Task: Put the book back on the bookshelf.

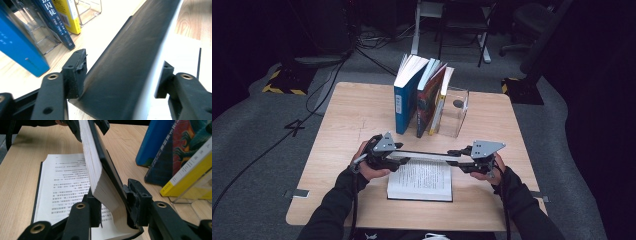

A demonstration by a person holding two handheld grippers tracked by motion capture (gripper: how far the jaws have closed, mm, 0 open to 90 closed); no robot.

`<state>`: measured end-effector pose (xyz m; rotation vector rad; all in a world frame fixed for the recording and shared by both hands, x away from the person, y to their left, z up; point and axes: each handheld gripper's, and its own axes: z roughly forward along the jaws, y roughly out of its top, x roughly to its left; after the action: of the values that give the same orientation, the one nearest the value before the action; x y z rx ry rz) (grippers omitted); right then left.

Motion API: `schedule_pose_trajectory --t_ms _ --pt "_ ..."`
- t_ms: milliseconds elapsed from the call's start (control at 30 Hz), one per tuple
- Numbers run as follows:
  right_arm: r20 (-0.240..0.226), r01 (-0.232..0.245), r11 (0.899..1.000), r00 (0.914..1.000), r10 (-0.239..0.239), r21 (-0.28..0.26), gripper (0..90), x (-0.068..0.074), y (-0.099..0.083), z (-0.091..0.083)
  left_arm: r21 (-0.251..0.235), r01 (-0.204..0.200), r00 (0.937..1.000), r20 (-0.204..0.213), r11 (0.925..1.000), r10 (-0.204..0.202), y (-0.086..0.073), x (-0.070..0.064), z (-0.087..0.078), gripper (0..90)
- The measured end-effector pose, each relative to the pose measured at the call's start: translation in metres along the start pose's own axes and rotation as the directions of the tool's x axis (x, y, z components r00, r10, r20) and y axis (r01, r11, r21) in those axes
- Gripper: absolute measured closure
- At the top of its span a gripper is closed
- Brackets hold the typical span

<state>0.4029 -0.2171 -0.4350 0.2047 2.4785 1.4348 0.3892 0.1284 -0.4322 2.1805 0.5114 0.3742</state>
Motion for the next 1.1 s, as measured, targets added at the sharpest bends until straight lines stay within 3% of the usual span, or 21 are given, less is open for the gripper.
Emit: schedule_pose_trajectory --t_ms 33,133,167,200,300,367,433,567,633,667,833,900,967,1067,1100 --pt "0.005 0.002 1.0 1.0 -0.002 0.002 66.5 0.001 0.001 0.001 0.022 -0.019 0.9994 -0.027 0.9996 0.02 0.002 -0.003 -0.001 37.2" --pt "0.012 0.014 1.0 0.9998 -0.014 0.007 66.5 0.006 0.004 0.003 0.025 -0.065 0.9967 -0.046 0.9976 0.066 0.009 -0.015 -0.01 35.5" --pt "0.013 0.024 1.0 0.9996 -0.024 0.014 66.5 0.008 0.005 0.004 0.031 -0.083 0.9948 -0.057 0.9961 0.085 0.011 -0.019 -0.012 34.8" --pt "0.018 0.031 0.999 0.9994 -0.031 0.018 66.3 0.009 0.006 0.005 0.049 -0.1 0.9903 -0.092 0.9938 0.104 0.016 -0.027 -0.017 33.5" --pt "0.025 0.034 0.999 0.9991 -0.035 0.026 66.2 0.014 0.008 0.006 0.081 -0.101 0.9863 -0.123 0.9916 0.11 0.021 -0.033 -0.019 33.2" --pt "0.029 0.03 0.999 0.9991 -0.031 0.031 66.1 0.015 0.009 0.007 0.06 -0.112 0.9865 -0.114 0.9919 0.118 0.023 -0.036 -0.022 34.9" --pt "0.027 0.038 0.999 0.9989 -0.039 0.035 66.0 0.017 0.01 0.008 0.076 -0.134 0.9841 -0.107 0.9881 0.142 0.025 -0.039 -0.021 36.2" --pt "0.024 0.043 0.998 0.9987 -0.044 0.04 64.9 0.018 0.011 0.01 0.102 -0.142 0.9839 -0.095 0.9846 0.152 0.027 -0.044 -0.017 37.1" --pt "0.016 0.053 0.997 0.9984 -0.054 0.047 63.3 0.02 0.012 0.013 0.127 -0.175 0.9785 -0.087 0.9763 0.187 0.029 -0.051 -0.012 40.9" --pt "0.019 0.059 0.997 0.998 -0.06 0.051 63.3 0.021 0.013 0.014 0.125 -0.18 0.9775 -0.088 0.9756 0.192 0.029 -0.051 -0.012 44.0" --pt "0.021 0.042 0.998 0.9988 -0.043 0.038 60.8 0.021 0.013 0.015 0.12 -0.184 0.9756 -0.099 0.9757 0.196 0.028 -0.049 -0.015 55.8" --pt "0.036 0.035 0.999 0.9987 -0.036 0.036 48.9 0.019 0.011 0.018 0.119 -0.182 0.9763 -0.097 0.9762 0.194 0.027 -0.049 -0.015 56.7" --pt "0.045 0.038 0.997 0.9982 -0.041 0.072 47.3 0.016 0.007 0.023 0.111 -0.182 0.9774 -0.089 0.977 0.192 0.026 -0.047 -0.016 57.7" --pt "0.012 -0.025 0.999 0.9996 0.024 0.041 54.4 0.009 0.0 0.025 0.095 -0.161 0.9819 -0.085 0.9823 0.17 0.026 -0.042 -0.017 57.8" --pt "0.009 -0.026 0.999 0.9996 0.026 0.029 60.3 0.009 0.0 0.025 0.081 -0.146 0.9848 -0.082 0.9859 0.153 0.026 -0.04 -0.018 57.8"
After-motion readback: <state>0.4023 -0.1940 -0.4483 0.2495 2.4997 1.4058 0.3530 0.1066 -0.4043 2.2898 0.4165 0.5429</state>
